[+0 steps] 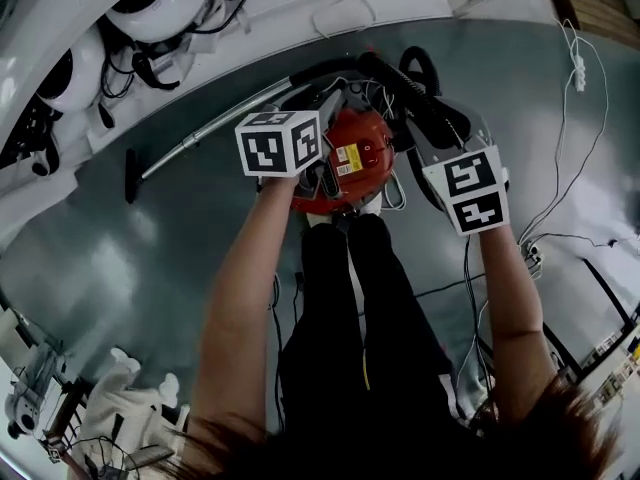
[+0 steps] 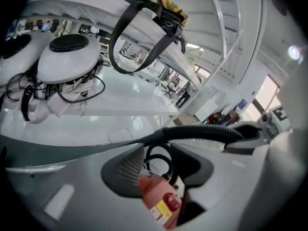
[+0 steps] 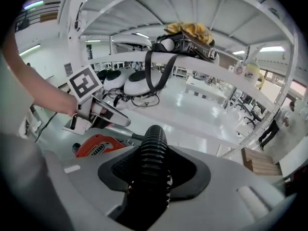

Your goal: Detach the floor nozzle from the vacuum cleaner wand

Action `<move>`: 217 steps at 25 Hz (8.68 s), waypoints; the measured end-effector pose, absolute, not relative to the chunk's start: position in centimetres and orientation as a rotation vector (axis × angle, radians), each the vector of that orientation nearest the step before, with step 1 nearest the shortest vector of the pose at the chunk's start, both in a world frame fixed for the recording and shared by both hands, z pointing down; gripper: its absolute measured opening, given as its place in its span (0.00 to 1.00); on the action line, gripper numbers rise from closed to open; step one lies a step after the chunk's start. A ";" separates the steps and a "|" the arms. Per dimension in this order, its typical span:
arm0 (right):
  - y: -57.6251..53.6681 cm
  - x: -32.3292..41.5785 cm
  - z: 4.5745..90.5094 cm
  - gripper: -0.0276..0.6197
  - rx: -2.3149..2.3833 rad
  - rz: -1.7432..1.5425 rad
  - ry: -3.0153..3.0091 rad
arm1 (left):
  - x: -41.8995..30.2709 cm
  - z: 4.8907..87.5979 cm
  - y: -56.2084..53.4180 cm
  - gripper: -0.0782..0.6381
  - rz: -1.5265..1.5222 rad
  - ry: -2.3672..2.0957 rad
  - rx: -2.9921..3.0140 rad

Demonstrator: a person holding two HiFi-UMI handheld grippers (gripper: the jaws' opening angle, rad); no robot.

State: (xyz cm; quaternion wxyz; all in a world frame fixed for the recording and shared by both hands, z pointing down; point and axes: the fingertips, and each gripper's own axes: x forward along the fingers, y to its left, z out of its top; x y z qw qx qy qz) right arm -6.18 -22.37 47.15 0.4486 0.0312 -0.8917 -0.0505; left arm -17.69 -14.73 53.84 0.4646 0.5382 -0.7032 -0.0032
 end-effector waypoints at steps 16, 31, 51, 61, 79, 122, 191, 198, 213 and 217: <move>-20.0 -2.6 33.0 0.32 -0.104 -0.177 -2.292 | -18.4 56.5 -17.8 0.57 0.632 -1.778 1.515; -20.2 -2.3 32.0 0.32 -0.203 0.025 -2.194 | -17.7 61.5 -21.6 0.33 1.255 -1.620 1.729; -19.7 4.4 39.9 0.36 -0.481 0.460 -2.168 | -19.5 61.6 -22.9 0.33 1.420 -1.572 1.578; -23.0 -3.4 40.6 0.45 -0.403 0.767 -2.208 | -18.5 59.3 -21.4 0.33 1.445 -1.553 1.639; -13.0 -10.0 49.0 0.46 -0.790 0.418 -1.502 | -12.0 52.5 -16.7 0.32 1.552 -1.591 1.831; -14.2 -2.0 43.5 0.32 -0.705 0.305 -1.683 | -9.7 54.1 -9.8 0.31 1.333 -1.614 1.846; -19.7 1.8 48.7 0.23 -0.449 0.393 -1.708 | -14.6 59.2 -1.7 0.30 1.250 -1.230 1.848; -17.6 0.4 52.3 0.23 -0.415 0.512 -1.726 | -10.9 59.6 -2.6 0.30 1.251 -1.217 1.892; -11.4 -6.7 59.1 0.23 -0.265 0.740 -1.814 | -4.0 58.9 -2.1 0.30 1.274 -1.242 1.981; -11.0 -9.5 60.3 0.23 -0.240 0.701 -1.825 | -3.3 59.0 -1.8 0.30 1.292 -1.251 1.990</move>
